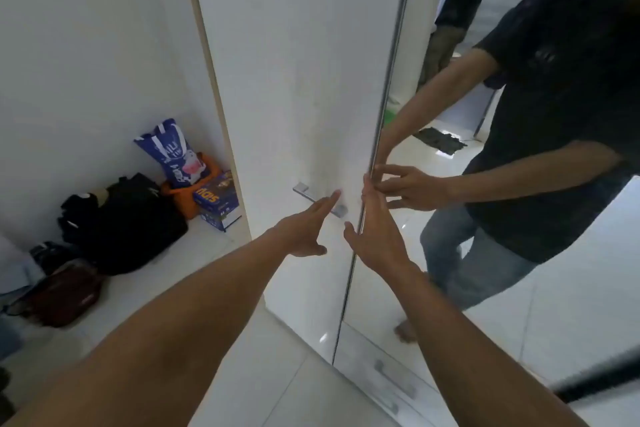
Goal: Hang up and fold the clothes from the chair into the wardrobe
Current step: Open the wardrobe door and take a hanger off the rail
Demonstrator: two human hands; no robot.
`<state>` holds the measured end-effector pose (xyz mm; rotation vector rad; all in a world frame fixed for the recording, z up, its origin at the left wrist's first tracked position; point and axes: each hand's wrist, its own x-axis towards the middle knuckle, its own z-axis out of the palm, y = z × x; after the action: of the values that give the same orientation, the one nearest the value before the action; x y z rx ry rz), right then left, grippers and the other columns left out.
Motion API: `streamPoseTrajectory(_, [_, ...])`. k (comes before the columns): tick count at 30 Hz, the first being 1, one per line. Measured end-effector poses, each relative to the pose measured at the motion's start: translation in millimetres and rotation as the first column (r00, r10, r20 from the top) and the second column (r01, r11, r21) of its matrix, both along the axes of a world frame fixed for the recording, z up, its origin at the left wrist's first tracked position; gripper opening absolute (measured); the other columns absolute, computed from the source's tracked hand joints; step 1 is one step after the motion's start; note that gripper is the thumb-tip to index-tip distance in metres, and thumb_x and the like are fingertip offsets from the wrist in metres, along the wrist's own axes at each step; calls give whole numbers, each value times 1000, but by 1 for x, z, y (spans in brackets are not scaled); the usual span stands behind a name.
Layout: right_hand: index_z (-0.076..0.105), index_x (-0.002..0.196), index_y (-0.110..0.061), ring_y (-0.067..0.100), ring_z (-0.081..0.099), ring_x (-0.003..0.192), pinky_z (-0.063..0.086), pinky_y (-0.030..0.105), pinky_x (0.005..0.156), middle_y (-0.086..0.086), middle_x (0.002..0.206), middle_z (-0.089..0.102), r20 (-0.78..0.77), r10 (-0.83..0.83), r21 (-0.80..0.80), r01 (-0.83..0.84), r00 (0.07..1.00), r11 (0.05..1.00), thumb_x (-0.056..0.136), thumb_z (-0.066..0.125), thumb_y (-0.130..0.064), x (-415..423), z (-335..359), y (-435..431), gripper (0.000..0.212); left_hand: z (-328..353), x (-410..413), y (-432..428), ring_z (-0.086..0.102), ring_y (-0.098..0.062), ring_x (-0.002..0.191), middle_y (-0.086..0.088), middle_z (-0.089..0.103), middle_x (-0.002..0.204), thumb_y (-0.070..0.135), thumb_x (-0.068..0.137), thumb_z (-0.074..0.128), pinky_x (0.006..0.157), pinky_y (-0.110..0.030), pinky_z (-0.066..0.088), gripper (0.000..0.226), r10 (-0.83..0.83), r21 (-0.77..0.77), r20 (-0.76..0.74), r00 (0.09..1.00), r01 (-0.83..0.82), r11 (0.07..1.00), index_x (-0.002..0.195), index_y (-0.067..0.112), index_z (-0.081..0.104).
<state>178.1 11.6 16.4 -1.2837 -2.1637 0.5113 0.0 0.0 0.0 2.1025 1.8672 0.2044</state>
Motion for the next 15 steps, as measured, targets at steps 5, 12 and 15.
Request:
streamPoseTrajectory(5, [15, 157, -23, 23, 41, 142, 39, 39, 115, 1, 159, 34, -114, -57, 35, 61, 992, 998, 92, 67, -34, -9, -6, 1, 84, 2, -6, 9, 66, -32, 108, -5, 25, 163, 25, 80, 82, 87, -43, 58, 135, -60, 103, -17, 998, 61, 993, 138, 53, -37])
streamPoseTrajectory(12, [14, 156, -9, 16, 32, 144, 30, 40, 119, 7, 161, 27, -275, -98, 33, 111, 956, 993, 90, 56, -51, -30, 0, -20, 89, 4, -14, 7, 68, -32, 94, -9, 46, 147, 28, 71, 88, 78, -48, 59, 142, -116, 125, -37, 993, 120, 985, 141, 53, -34])
streamPoseTrajectory(15, [8, 157, -22, 18, 29, 147, 31, 40, 119, 0, 163, 23, -254, -156, 12, 164, 954, 986, 91, 55, -55, -42, -3, -30, 87, 6, -23, 0, 69, -29, 93, -10, 46, 147, 29, 72, 88, 77, -45, 60, 142, -145, 132, -63, 987, 152, 980, 142, 50, -34])
